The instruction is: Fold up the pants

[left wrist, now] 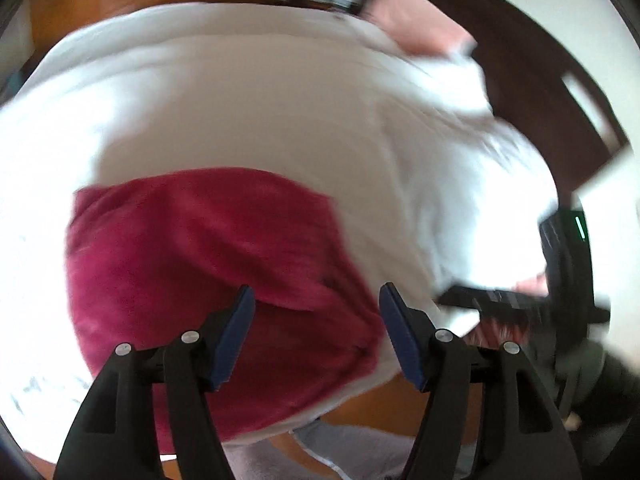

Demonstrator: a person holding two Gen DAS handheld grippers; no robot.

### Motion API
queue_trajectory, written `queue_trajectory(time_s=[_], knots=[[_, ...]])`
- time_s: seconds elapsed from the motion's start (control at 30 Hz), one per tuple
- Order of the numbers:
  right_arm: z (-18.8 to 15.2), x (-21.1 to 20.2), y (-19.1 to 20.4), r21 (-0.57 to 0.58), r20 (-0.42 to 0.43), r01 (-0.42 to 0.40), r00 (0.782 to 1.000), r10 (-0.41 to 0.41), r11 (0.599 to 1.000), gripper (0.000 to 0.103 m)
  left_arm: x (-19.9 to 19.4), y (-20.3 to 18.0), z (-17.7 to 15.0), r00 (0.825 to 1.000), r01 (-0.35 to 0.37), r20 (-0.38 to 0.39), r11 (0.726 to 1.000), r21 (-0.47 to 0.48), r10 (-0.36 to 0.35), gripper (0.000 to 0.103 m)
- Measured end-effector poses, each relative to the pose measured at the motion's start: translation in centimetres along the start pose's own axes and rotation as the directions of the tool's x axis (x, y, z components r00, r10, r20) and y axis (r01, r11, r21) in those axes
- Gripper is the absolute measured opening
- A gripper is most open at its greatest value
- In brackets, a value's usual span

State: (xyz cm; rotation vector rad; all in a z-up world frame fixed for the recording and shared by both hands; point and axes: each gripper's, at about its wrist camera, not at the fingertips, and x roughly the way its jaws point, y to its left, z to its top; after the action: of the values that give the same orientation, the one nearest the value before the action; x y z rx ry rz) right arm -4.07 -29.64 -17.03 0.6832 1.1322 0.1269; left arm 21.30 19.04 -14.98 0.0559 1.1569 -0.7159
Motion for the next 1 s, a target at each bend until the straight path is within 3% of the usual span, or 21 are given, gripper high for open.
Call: queue_trajectory(time_s=[0.17, 0.27, 0.37, 0.57, 0.6, 0.63, 0.67, 0.8, 0.83, 0.9, 1.0], knots=[[0.4, 1.6, 4.9, -0.174, 0.010, 0.038, 0.999, -0.037, 0.984, 0.068, -1.2, 4.0, 1.1, 0.998, -0.058, 0.025, 0.996, -0.064, 0.060, 0.065], [1.0, 2.7, 7.7, -0.250, 0.018, 0.038, 0.999, -0.035, 0.967, 0.082, -0.9, 5.2, 1.4, 0.998, -0.061, 0.014, 0.996, -0.072, 0.062, 0.065], [2.1, 4.2, 9.7, -0.309, 0.043, 0.081, 0.997, -0.071, 0.948, 0.083, -0.4, 5.9, 1.4, 0.999, -0.054, -0.007, 0.996, -0.068, 0.053, 0.065], [4.5, 8.8, 10.7, -0.297, 0.012, 0.112, 0.993, -0.113, 0.948, 0.082, -0.1, 7.7, 1.5, 0.998, -0.046, -0.053, 0.998, -0.049, 0.044, 0.065], [4.7, 9.3, 10.7, -0.277, 0.002, 0.110, 0.993, -0.114, 0.954, 0.080, -0.1, 8.0, 1.5, 0.997, -0.047, -0.057, 0.998, -0.050, 0.044, 0.065], [4.9, 9.7, 10.6, -0.250, -0.010, 0.105, 0.994, -0.111, 0.963, 0.065, 0.0, 8.5, 1.6, 0.997, -0.050, -0.063, 0.997, -0.051, 0.046, 0.065], [5.0, 9.8, 10.5, -0.235, -0.013, 0.118, 0.992, -0.125, 0.965, 0.044, 0.0, 9.1, 1.8, 0.997, -0.052, -0.067, 0.997, -0.053, 0.048, 0.065], [6.0, 7.8, 9.4, -0.125, 0.004, 0.095, 0.995, -0.095, 0.988, 0.024, -0.2, 11.1, 2.7, 0.996, -0.054, -0.068, 0.996, -0.068, 0.050, 0.065], [6.1, 6.8, 9.0, -0.091, 0.009, 0.072, 0.997, -0.072, 0.993, 0.009, -0.2, 11.4, 2.9, 0.997, -0.053, -0.068, 0.996, -0.069, 0.048, 0.065], [6.1, 5.1, 8.0, -0.028, 0.025, 0.062, 0.998, -0.061, 0.998, 0.009, 0.0, 12.0, 3.4, 0.997, -0.049, -0.065, 0.996, -0.071, 0.044, 0.065], [6.1, 4.5, 6.7, 0.008, 0.033, 0.123, 0.992, -0.123, 0.992, 0.009, 0.6, 12.4, 4.1, 0.997, -0.036, -0.070, 0.997, -0.070, 0.031, 0.065]])
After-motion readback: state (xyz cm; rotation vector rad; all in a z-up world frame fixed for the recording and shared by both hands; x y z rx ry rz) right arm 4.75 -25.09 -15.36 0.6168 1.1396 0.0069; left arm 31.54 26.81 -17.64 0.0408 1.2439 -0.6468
